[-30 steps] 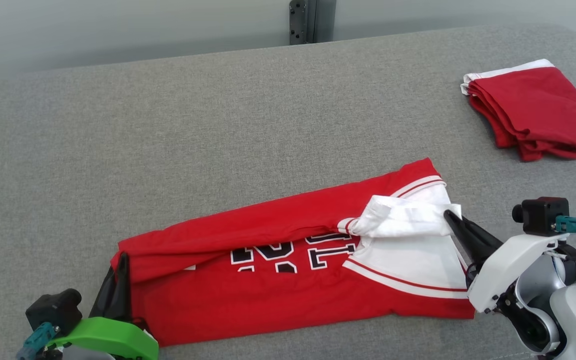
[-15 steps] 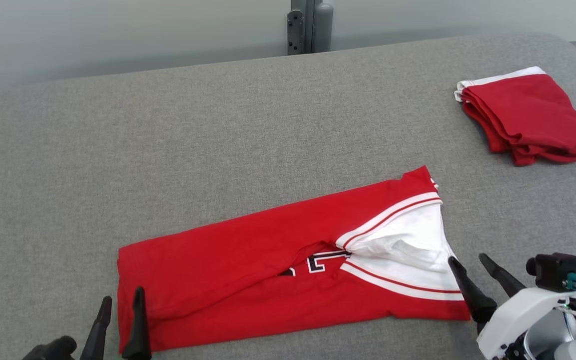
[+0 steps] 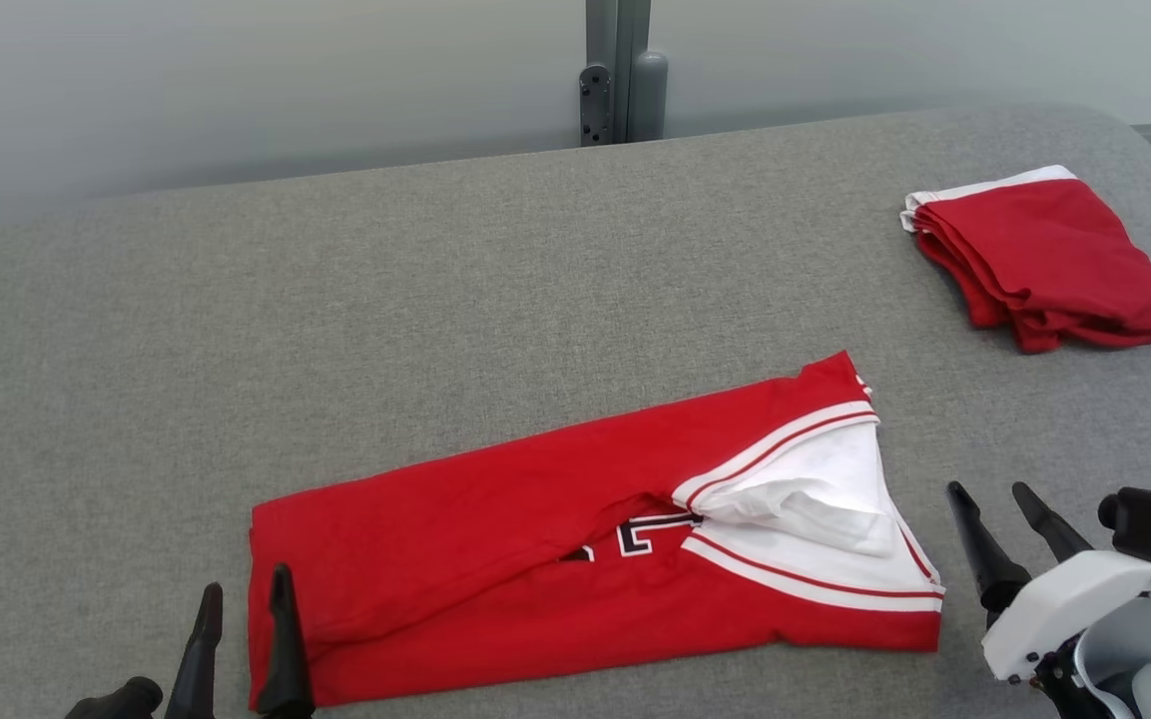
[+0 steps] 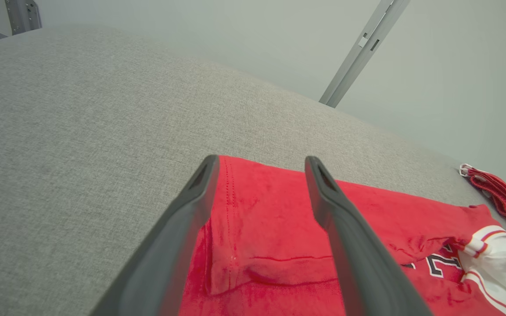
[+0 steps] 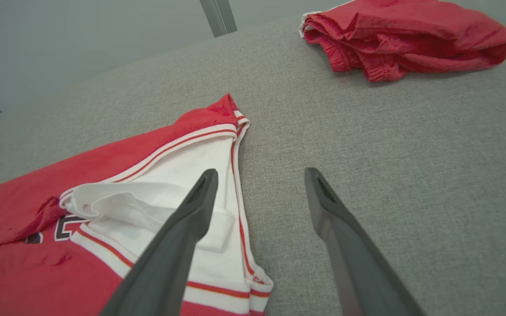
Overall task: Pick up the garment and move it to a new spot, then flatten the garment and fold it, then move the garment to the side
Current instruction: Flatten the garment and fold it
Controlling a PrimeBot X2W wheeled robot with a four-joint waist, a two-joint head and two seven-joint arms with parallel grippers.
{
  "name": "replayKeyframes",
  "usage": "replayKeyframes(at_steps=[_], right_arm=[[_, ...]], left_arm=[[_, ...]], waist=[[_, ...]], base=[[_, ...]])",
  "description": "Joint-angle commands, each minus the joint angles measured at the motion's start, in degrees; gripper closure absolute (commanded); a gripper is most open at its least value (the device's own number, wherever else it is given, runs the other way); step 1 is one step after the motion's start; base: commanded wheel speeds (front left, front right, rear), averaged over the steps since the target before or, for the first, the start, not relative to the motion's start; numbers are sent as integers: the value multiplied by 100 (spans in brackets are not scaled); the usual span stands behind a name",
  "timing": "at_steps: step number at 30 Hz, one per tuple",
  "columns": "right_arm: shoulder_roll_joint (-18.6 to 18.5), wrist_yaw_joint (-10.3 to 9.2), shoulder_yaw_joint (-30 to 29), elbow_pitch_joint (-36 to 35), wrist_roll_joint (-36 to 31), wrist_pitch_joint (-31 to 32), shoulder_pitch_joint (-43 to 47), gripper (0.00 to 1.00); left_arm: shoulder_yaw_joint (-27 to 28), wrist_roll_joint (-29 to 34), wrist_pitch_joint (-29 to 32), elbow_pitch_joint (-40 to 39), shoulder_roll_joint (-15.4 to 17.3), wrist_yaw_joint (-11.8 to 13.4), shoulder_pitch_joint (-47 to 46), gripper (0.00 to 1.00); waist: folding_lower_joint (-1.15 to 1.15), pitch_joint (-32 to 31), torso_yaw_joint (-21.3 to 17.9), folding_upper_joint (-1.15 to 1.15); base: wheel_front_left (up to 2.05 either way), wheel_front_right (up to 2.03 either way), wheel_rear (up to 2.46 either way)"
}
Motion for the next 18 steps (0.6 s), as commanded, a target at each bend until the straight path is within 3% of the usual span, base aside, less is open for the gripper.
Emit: replayKeyframes(at_steps=[1,18], right_arm=[[28,0,37,112,-68,73,-159,0],[234,0,457,2477,-306,506,-1509,0]], left_arm=[[-21,46,-28,47,-50,-35,-102,0],[53,400,-25,247,-251,-144,-300,0]], waist=[[0,-29,49,0],[0,74,679,0]], base=[[0,0,0],[0,0,0]])
